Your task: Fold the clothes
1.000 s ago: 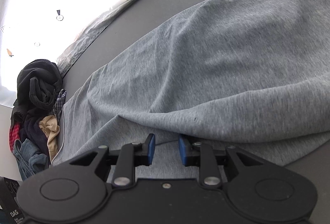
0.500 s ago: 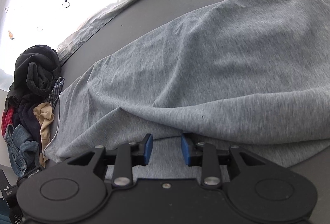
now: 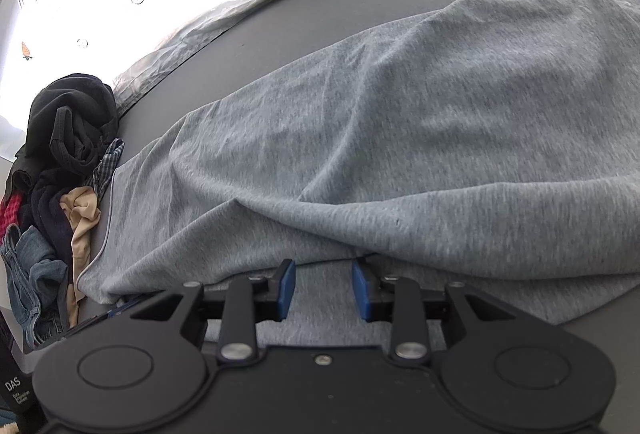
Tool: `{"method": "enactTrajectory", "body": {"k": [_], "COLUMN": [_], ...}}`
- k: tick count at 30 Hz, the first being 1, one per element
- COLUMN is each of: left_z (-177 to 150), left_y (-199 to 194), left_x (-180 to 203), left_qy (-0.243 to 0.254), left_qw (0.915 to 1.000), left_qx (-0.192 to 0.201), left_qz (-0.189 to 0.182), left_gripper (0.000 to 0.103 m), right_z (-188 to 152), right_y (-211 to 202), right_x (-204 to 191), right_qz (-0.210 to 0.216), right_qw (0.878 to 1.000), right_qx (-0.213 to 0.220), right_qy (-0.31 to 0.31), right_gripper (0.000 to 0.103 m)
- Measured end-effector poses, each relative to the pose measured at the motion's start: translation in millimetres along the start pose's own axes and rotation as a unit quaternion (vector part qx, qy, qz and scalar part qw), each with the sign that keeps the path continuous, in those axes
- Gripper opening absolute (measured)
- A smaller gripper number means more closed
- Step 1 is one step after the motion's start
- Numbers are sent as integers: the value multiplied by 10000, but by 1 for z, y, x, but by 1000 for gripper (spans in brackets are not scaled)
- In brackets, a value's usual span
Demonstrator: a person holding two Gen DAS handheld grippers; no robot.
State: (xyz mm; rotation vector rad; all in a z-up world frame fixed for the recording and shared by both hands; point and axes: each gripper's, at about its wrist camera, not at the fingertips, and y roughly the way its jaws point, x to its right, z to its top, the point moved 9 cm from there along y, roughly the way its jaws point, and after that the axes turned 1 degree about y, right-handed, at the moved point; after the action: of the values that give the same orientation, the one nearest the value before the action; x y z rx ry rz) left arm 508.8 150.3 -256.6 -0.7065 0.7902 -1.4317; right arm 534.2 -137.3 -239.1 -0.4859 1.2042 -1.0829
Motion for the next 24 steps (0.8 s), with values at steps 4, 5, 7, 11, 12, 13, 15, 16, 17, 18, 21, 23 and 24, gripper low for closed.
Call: {"method": "enactTrajectory", "body": {"k": [4, 5, 7, 11, 12, 13, 15, 16, 17, 18, 21, 23, 24], "left_z": [-1, -3, -6, -21, -25, -28, -35, -39, -42, -46, -50, -41, -32], "left_y": [2, 1, -1, -6, -9, -12, -19, -21, -25, -28, -38, -46, -48], "left_x": [-46, -58, -80, -112, -116, -119, -121, -122, -123, -126, -136, -132, -126], "left_qy": [-337, -431, -613, -900, -969, -1026, -965, -881, -820, -797, -1117, -1466, -1542], "left_qw": [9967, 9948, 9898, 9806, 9803, 9803, 9793, 9778, 9760, 9722, 9604, 9660, 9706], "left_qx": [22, 12, -8, -228, -255, -301, -433, -502, -520, -602, -758, -501, -330], "left_qz": [741, 927, 1286, 1726, 1702, 1659, 1728, 1835, 1950, 2118, 2438, 2068, 1818], "left_gripper": [38, 41, 46, 55, 55, 55, 55, 58, 59, 59, 58, 59, 59], "right_z": [0, 0, 0, 0, 0, 0, 2, 2, 2, 2, 1, 1, 1], "right_y": [0, 0, 0, 0, -1, -1, 0, 0, 0, 0, 0, 0, 1], "right_x": [-1, -1, -1, -1, -1, -2, -3, -3, -3, -3, -4, -6, -8], "right_qz": [-2, -2, -8, -21, -24, -26, -39, -42, -41, -42, -59, -91, -103], "right_qw": [10000, 10000, 10000, 10000, 10000, 10000, 10000, 10000, 10000, 10000, 9999, 9997, 9996], "right_qx": [15, 18, 23, 24, 24, 25, 41, 45, 46, 47, 46, 37, 32], "right_qy": [0, 0, -17, -50, -57, -62, -34, -24, -19, -25, -87, -203, -268], "right_gripper": [32, 32, 32, 32, 32, 32, 32, 32, 32, 33, 33, 33, 34]}}
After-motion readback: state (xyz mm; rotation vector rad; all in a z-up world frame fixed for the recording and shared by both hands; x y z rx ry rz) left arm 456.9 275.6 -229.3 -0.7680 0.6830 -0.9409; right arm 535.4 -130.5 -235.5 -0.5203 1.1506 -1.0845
